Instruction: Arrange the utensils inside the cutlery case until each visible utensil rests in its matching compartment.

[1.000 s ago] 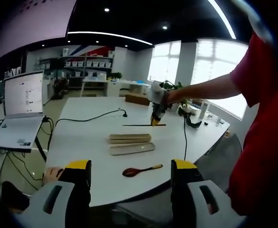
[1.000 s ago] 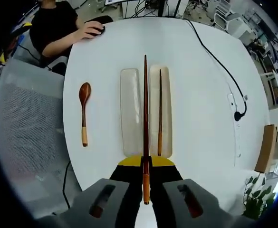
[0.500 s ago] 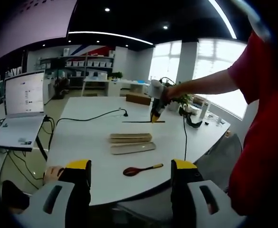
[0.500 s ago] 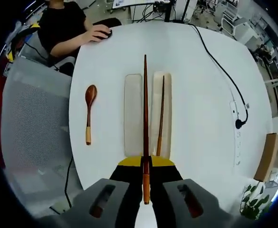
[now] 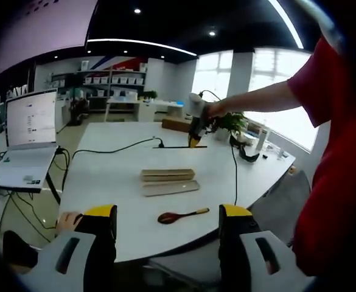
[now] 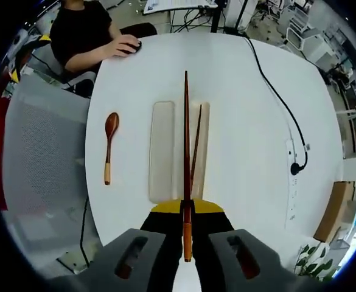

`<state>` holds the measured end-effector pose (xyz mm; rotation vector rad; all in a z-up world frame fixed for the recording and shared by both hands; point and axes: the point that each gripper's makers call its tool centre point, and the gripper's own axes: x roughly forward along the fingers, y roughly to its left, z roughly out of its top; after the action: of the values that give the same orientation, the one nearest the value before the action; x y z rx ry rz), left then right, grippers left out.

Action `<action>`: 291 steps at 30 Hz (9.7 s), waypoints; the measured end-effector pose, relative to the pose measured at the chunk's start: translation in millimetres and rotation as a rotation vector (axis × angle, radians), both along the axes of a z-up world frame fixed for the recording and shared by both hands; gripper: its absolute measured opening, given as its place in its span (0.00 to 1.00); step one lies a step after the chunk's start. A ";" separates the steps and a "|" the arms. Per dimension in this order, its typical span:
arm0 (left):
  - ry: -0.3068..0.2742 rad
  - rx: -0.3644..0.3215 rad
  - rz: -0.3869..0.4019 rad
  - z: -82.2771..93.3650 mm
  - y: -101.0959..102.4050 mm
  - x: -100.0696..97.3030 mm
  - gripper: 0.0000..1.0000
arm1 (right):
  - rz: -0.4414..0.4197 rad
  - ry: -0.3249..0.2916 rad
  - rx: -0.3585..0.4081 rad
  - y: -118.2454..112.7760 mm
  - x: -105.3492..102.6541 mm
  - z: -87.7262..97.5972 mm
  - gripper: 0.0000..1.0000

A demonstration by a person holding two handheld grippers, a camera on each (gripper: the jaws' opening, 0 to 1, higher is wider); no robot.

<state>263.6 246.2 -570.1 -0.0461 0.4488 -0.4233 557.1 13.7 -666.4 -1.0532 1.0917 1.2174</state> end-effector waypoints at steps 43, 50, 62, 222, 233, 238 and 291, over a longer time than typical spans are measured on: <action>0.015 -0.006 -0.023 -2.7 -11.8 14.0 0.69 | -0.114 0.069 -0.002 -6.1 23.8 -54.7 0.00; 0.031 -0.039 -0.015 -3.2 -12.1 14.7 0.72 | -0.136 0.053 0.010 -3.3 24.6 -58.3 0.00; 0.038 -0.031 -0.010 -6.5 -10.6 12.8 0.72 | -0.138 0.069 -0.006 -5.1 12.7 -69.5 0.00; -0.022 0.026 0.019 9.1 -17.9 15.1 0.71 | -0.312 -0.138 0.153 13.6 7.1 -103.2 0.21; -0.039 -0.003 0.015 10.0 -28.5 11.5 0.73 | -0.335 -0.142 0.187 8.1 -24.5 -93.0 0.30; -0.027 -0.007 -0.037 4.3 -34.6 8.5 0.72 | -0.327 -0.169 0.193 6.2 -21.1 -83.7 0.29; 0.001 -0.072 -0.227 -15.2 -43.2 28.6 0.72 | -0.322 -0.146 0.252 17.4 -127.3 -101.2 0.28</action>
<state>292.2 203.0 -585.3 -0.0648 0.4413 -0.6629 429.8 31.1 -767.6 -0.7281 0.9253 0.9733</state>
